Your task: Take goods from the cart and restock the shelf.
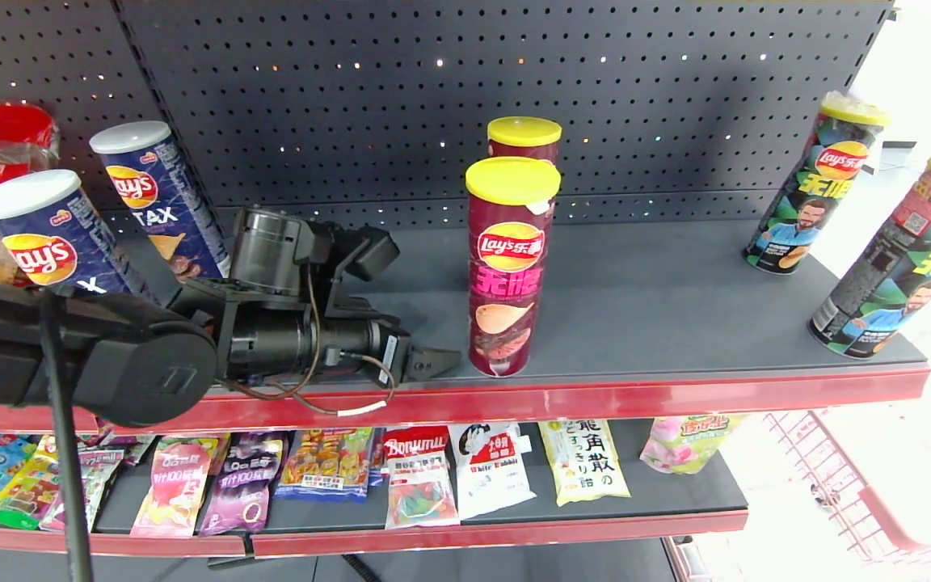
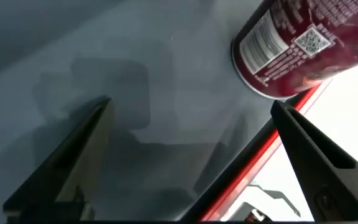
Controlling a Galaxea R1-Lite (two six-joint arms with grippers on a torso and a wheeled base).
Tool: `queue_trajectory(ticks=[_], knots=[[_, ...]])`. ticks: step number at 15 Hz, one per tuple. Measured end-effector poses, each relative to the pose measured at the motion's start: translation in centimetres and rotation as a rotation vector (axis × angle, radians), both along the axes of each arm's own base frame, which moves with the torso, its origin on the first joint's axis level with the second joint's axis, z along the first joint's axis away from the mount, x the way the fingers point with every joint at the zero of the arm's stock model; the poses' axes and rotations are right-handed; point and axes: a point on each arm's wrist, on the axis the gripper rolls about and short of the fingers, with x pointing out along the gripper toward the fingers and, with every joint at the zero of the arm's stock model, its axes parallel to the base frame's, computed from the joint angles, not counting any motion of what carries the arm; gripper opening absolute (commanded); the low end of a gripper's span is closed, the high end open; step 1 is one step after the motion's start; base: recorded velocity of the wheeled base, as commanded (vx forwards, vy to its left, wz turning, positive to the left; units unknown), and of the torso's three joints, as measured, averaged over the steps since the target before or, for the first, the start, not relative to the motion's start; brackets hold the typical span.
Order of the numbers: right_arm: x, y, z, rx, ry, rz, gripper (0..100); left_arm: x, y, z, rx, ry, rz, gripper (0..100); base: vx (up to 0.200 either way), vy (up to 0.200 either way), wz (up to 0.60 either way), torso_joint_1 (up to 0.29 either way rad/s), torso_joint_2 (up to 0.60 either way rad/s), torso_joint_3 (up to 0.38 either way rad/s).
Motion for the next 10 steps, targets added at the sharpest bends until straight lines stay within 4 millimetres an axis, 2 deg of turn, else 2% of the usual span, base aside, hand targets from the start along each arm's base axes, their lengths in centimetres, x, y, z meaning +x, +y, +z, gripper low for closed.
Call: queue_trajectory(ticks=[10], knots=[[0.0, 0.0, 0.0, 0.000, 0.000, 0.000, 100, 1.0, -1.3, -0.1, 0.008, -0.018, 0.010, 100, 0.000, 0.000, 0.00, 0.000, 0.00, 0.000]])
